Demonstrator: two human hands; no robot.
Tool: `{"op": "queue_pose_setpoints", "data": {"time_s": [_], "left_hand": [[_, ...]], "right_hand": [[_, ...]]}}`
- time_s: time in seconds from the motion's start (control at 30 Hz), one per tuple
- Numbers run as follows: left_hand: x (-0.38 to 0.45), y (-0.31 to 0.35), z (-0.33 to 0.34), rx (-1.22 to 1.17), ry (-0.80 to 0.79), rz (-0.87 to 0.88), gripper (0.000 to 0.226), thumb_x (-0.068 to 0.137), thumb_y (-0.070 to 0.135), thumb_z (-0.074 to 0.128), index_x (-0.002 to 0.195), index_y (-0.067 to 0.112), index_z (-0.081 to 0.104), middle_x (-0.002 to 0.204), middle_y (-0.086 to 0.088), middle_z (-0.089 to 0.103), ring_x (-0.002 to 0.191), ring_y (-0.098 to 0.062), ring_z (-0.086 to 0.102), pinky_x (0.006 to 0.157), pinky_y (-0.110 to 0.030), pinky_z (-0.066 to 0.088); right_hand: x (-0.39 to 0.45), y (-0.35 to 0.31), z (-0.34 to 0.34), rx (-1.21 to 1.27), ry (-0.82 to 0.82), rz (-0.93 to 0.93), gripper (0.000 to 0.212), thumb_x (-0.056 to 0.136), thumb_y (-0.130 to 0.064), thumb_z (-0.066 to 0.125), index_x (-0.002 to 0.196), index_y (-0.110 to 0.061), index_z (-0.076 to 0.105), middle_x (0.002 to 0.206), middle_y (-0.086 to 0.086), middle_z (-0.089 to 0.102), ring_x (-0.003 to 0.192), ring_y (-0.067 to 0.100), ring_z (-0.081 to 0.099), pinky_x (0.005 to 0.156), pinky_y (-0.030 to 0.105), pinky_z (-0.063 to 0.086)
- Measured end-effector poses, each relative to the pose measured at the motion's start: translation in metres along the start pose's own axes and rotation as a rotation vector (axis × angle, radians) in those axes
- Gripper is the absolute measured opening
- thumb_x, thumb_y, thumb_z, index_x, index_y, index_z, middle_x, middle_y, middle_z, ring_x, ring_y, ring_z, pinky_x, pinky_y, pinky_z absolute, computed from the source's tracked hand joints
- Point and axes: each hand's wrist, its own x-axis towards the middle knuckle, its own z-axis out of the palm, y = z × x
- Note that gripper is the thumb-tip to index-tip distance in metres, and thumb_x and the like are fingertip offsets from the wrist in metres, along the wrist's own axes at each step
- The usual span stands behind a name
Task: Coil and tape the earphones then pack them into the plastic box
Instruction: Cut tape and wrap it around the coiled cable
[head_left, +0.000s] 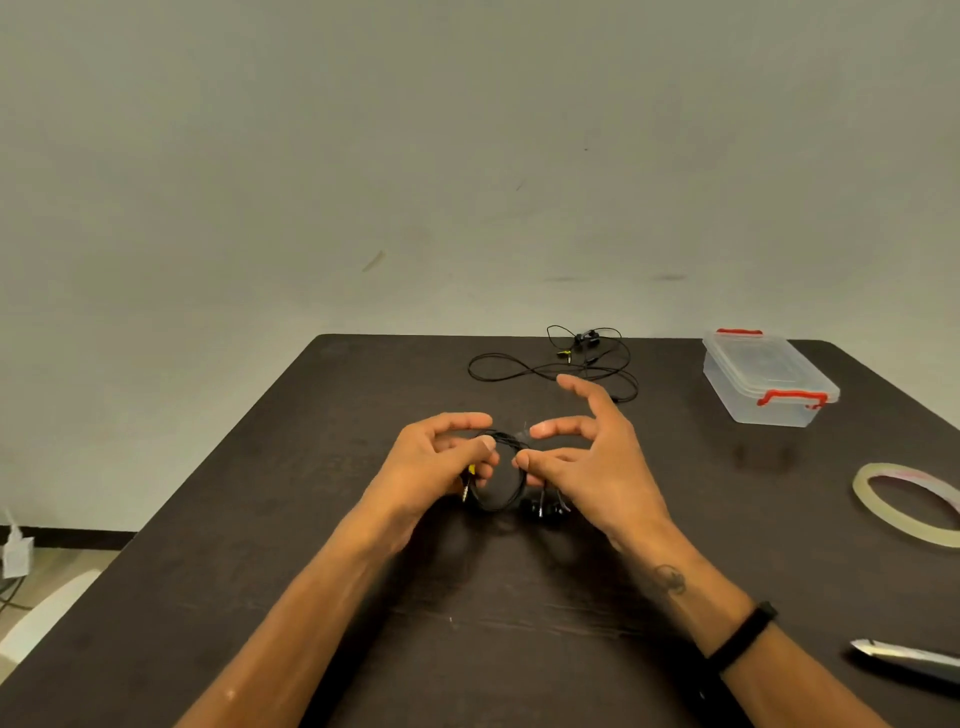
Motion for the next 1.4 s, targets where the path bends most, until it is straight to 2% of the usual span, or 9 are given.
{"op": "queue_pose_setpoints", "data": {"time_s": [0.13,0.3,0.4,0.47,0.53,0.63,0.8,1.1,1.4], "left_hand": [[-0.003,0.004,-0.004,-0.091,-0.144,-0.078,0.028,0.092,0.015,0.077,0.119,0.012,0.077,0.085,-0.006,0.071,0.069,-0.013,0.062,0.089,-0.037,0.056],[-0.003,0.004,-0.005,-0.085,-0.084,-0.025,0.019,0.093,0.010,0.075,0.111,0.003,0.079,0.086,-0.011,0.074,0.067,-0.014,0.063,0.092,-0.042,0.061],[-0.002,0.003,-0.006,-0.060,-0.031,0.036,0.015,0.092,0.009,0.077,0.106,0.004,0.081,0.086,-0.015,0.077,0.068,-0.015,0.067,0.091,-0.042,0.063],[-0.001,0.002,-0.006,-0.011,0.006,0.077,0.013,0.092,0.011,0.078,0.104,0.007,0.082,0.087,-0.014,0.079,0.070,-0.016,0.070,0.085,-0.035,0.063],[-0.001,0.002,-0.006,0.032,0.026,0.104,0.011,0.092,0.012,0.078,0.102,0.009,0.082,0.087,-0.013,0.080,0.072,-0.017,0.071,0.078,-0.027,0.062],[-0.001,0.003,-0.005,0.053,0.028,0.114,0.011,0.093,0.012,0.078,0.103,0.009,0.082,0.087,-0.012,0.080,0.073,-0.018,0.072,0.077,-0.027,0.061],[-0.003,0.002,-0.003,0.068,-0.005,0.135,0.012,0.094,0.015,0.077,0.103,0.011,0.082,0.088,-0.012,0.080,0.075,-0.018,0.073,0.082,-0.032,0.064],[-0.005,0.002,0.001,0.072,-0.027,0.147,0.013,0.094,0.016,0.077,0.105,0.010,0.081,0.086,-0.011,0.080,0.074,-0.017,0.073,0.079,-0.029,0.064],[-0.004,0.001,0.001,0.037,-0.074,0.147,0.015,0.093,0.015,0.077,0.106,0.008,0.081,0.085,-0.010,0.079,0.072,-0.017,0.071,0.076,-0.027,0.062]], "right_hand": [[-0.002,-0.010,-0.005,-0.014,-0.102,-0.008,0.101,0.075,-0.002,0.092,0.153,-0.039,0.040,0.111,0.003,0.074,0.080,0.024,0.081,0.081,0.048,0.066],[-0.002,-0.016,-0.008,0.009,-0.142,-0.022,0.100,0.075,0.001,0.091,0.153,-0.037,0.041,0.113,0.006,0.074,0.082,0.030,0.080,0.076,0.036,0.066],[-0.001,-0.015,-0.007,0.048,-0.118,-0.036,0.092,0.078,-0.004,0.091,0.151,-0.034,0.045,0.111,0.005,0.077,0.081,0.028,0.080,0.078,0.039,0.066],[0.001,-0.014,-0.007,0.071,-0.052,-0.085,0.078,0.083,-0.012,0.089,0.147,-0.031,0.049,0.105,0.001,0.079,0.086,0.024,0.080,0.087,0.042,0.065],[0.003,-0.015,-0.010,0.062,0.007,-0.152,0.063,0.087,-0.014,0.085,0.141,-0.027,0.054,0.098,-0.002,0.081,0.093,0.013,0.078,0.094,0.031,0.059],[0.004,-0.018,-0.015,0.032,-0.029,-0.209,0.054,0.089,-0.012,0.082,0.135,-0.027,0.058,0.091,0.001,0.080,0.094,0.007,0.076,0.090,0.016,0.053],[0.005,-0.011,-0.013,-0.103,-0.138,-0.286,0.057,0.089,-0.009,0.081,0.135,-0.031,0.057,0.089,-0.002,0.077,0.091,0.011,0.076,0.087,0.021,0.059],[0.008,-0.006,-0.014,-0.180,-0.189,-0.315,0.059,0.090,-0.013,0.081,0.137,-0.035,0.055,0.091,-0.003,0.077,0.091,0.013,0.075,0.093,0.038,0.062],[0.005,-0.004,-0.011,-0.171,-0.153,-0.301,0.065,0.084,-0.011,0.087,0.137,-0.034,0.057,0.092,-0.003,0.075,0.091,0.013,0.076,0.091,0.039,0.063]]}}
